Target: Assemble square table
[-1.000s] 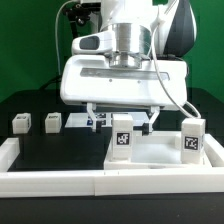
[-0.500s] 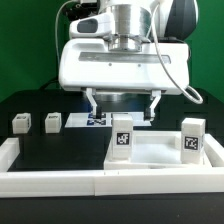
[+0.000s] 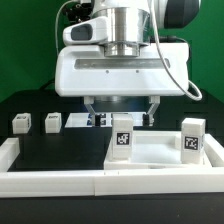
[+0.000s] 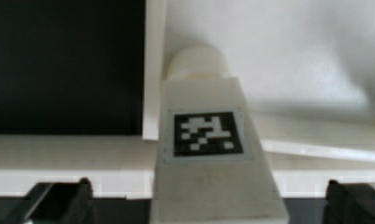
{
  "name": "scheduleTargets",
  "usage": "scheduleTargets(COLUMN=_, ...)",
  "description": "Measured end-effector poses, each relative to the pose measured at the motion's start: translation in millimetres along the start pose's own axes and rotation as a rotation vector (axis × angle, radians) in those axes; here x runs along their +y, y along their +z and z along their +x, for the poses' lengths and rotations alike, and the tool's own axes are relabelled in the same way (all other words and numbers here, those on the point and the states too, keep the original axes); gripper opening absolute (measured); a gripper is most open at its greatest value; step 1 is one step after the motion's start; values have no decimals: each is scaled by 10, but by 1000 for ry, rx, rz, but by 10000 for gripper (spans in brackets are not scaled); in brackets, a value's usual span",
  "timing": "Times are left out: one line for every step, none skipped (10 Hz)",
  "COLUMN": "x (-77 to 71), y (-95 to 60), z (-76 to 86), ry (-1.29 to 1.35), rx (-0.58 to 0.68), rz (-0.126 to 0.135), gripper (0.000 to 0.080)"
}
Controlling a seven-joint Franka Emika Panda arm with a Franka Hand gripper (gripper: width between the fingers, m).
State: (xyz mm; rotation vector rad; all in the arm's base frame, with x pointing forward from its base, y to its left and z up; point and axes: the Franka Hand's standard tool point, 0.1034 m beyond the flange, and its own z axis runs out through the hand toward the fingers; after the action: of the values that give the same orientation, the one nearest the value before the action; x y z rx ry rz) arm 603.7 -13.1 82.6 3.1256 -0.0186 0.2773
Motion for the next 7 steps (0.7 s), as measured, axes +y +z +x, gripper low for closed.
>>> scheduleTargets(x=19, y=16, z=0, ry=4, rx=-62, rz=10, gripper=649)
scheduleTargets(x=32, y=27, z=6, ry=8, rx=-94, rz=14, gripper=649)
scheduleTargets(x=23, y=33, z=-3, ry=8, rx=-101, rz=16, gripper=649)
scheduleTargets(x=20, y=39, z=-2, ry=7, rx=-96, rz=15, gripper=649)
scheduleTargets(x=20, y=45, z=-6, ry=6, rx=-97, rz=15, gripper=649)
scheduleTargets(x=23, y=47, z=-7, ry=6, rx=-98, rz=15, gripper=526)
scheduleTargets(x=23, y=47, z=-7, ry=6, rx=-98, rz=15, gripper=391)
